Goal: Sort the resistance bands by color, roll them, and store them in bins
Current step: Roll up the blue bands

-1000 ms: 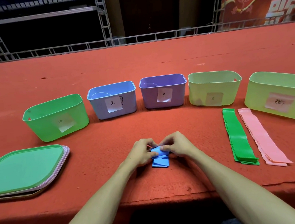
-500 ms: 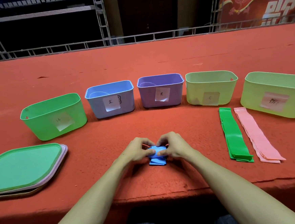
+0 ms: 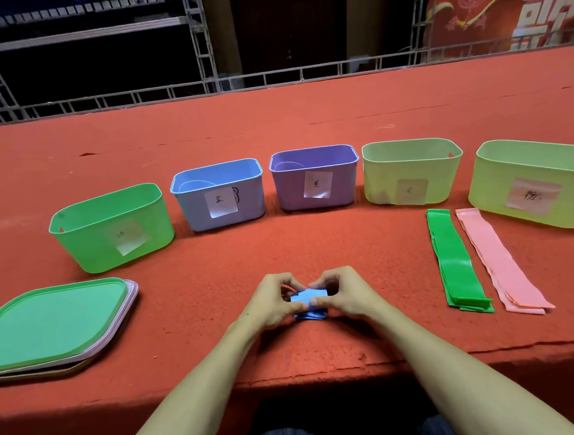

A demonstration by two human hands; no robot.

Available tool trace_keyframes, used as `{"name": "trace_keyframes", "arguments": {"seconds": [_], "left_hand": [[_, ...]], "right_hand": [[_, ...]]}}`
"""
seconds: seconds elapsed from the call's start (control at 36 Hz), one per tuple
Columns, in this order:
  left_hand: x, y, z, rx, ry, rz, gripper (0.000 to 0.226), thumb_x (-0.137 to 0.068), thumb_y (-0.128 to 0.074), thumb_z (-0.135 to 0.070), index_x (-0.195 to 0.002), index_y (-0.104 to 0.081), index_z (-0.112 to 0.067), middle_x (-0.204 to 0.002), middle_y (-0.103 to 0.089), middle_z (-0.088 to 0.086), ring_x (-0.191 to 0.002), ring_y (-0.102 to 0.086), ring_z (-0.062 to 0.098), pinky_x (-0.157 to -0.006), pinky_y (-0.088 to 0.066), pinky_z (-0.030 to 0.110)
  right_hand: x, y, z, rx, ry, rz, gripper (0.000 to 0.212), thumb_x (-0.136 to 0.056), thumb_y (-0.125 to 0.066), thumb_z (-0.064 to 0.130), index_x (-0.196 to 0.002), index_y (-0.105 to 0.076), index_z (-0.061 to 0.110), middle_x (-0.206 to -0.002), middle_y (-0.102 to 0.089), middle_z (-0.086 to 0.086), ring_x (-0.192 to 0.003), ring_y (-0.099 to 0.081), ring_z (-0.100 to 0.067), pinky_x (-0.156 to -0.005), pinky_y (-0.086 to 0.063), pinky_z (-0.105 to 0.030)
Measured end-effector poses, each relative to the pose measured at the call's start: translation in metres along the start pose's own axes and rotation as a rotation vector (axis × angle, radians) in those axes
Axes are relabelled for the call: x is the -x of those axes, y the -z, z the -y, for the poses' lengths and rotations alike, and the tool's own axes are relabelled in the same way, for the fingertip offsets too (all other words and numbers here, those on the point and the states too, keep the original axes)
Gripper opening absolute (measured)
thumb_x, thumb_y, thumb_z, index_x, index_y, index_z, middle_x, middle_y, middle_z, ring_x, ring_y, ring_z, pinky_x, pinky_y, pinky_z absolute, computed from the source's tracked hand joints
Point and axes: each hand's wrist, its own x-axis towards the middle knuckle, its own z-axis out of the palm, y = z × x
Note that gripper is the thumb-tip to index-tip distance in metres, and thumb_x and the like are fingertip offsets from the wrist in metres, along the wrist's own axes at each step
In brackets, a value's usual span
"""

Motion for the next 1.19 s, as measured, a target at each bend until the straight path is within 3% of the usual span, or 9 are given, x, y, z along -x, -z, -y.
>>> {"name": "trace_keyframes", "arguments": {"seconds": [0.08, 0.19, 0.44, 0.53, 0.64, 0.78, 0.86, 0.97, 1.19], "left_hand": [[0.002, -0.002, 0.002, 0.035, 0.011, -0.007, 0.028, -0.068, -0.082, -0.003, -0.078, -0.064, -0.021, -0.095, -0.071, 0.006, -0.083, -0.064, 0.011, -0.084, -0.055, 0.035], [0.003, -0.002, 0.003, 0.084, 0.026, 0.012, 0.022, -0.080, -0.071, 0.002, -0.075, -0.063, -0.018, -0.096, -0.070, 0.001, -0.079, -0.064, 0.002, -0.076, -0.052, 0.020], [0.002, -0.001, 0.001, 0.047, 0.009, 0.048, 0.025, -0.076, -0.075, -0.001, -0.074, -0.061, -0.022, -0.094, -0.071, 0.007, -0.084, -0.064, 0.015, -0.084, -0.053, 0.042], [0.005, 0.000, 0.000, 0.051, 0.006, 0.063, 0.024, -0.074, -0.078, -0.004, -0.075, -0.061, -0.020, -0.091, -0.070, 0.001, -0.085, -0.065, 0.015, -0.086, -0.053, 0.041], [0.006, 0.002, 0.000, 0.061, -0.017, 0.078, 0.023, -0.065, -0.081, -0.020, -0.077, -0.061, -0.020, -0.093, -0.071, 0.006, -0.085, -0.066, 0.015, -0.085, -0.053, 0.039], [0.010, -0.001, 0.001, 0.041, -0.025, 0.050, 0.028, -0.070, -0.082, -0.005, -0.087, -0.061, -0.010, -0.097, -0.071, 0.007, -0.092, -0.069, 0.018, -0.081, -0.055, 0.030], [0.014, -0.003, 0.003, 0.033, -0.025, 0.041, 0.032, -0.068, -0.083, -0.004, -0.089, -0.063, -0.016, -0.096, -0.071, -0.001, -0.093, -0.067, 0.012, -0.077, -0.052, 0.021], [0.019, -0.003, 0.003, -0.001, -0.042, 0.048, 0.036, -0.065, -0.084, -0.010, -0.088, -0.063, -0.029, -0.097, -0.070, -0.006, -0.093, -0.066, 0.006, -0.084, -0.053, 0.025], [0.027, -0.004, 0.000, -0.022, -0.047, 0.089, 0.027, -0.066, -0.077, -0.031, -0.087, -0.060, -0.029, -0.097, -0.066, -0.008, -0.086, -0.062, 0.006, -0.079, -0.050, 0.029]], "right_hand": [[0.002, 0.000, 0.001, 0.032, 0.015, 0.007, 0.023, -0.063, -0.086, 0.023, -0.068, -0.066, 0.032, -0.080, -0.073, 0.004, -0.071, -0.064, -0.005, -0.071, -0.053, -0.033], [0.008, -0.003, 0.000, 0.082, 0.030, -0.019, 0.026, -0.062, -0.085, 0.017, -0.070, -0.064, 0.029, -0.081, -0.073, 0.001, -0.068, -0.064, -0.011, -0.069, -0.055, -0.035], [0.020, -0.002, 0.003, 0.150, 0.061, -0.027, 0.037, -0.063, -0.083, 0.028, -0.098, -0.071, 0.025, -0.092, -0.072, 0.013, -0.087, -0.065, -0.003, -0.083, -0.050, -0.024], [0.020, 0.000, 0.002, 0.074, 0.020, 0.024, 0.045, -0.059, -0.079, 0.044, -0.100, -0.073, 0.027, -0.096, -0.073, 0.014, -0.092, -0.066, -0.003, -0.089, -0.052, -0.030], [0.020, 0.002, 0.005, 0.004, 0.002, 0.059, 0.023, -0.066, -0.071, 0.041, -0.088, -0.074, 0.039, -0.093, -0.074, 0.015, -0.091, -0.068, -0.003, -0.089, -0.053, -0.034], [0.021, 0.000, 0.003, 0.010, -0.009, 0.066, 0.043, -0.060, -0.069, 0.050, -0.099, -0.074, 0.032, -0.093, -0.073, 0.016, -0.092, -0.067, -0.003, -0.089, -0.052, -0.033], [0.022, 0.002, 0.004, 0.003, -0.022, 0.082, 0.034, -0.057, -0.077, 0.044, -0.089, -0.074, 0.033, -0.087, -0.074, 0.011, -0.083, -0.066, -0.004, -0.084, -0.052, -0.035], [0.022, 0.001, 0.005, 0.007, -0.014, 0.081, 0.026, -0.053, -0.081, 0.036, -0.076, -0.069, 0.039, -0.079, -0.073, 0.008, -0.074, -0.064, -0.003, -0.078, -0.053, -0.036], [0.028, -0.001, 0.011, 0.105, 0.008, 0.041, 0.038, -0.055, -0.088, 0.022, -0.084, -0.064, 0.032, -0.086, -0.072, 0.002, -0.077, -0.065, -0.018, -0.076, -0.052, -0.034]]}}
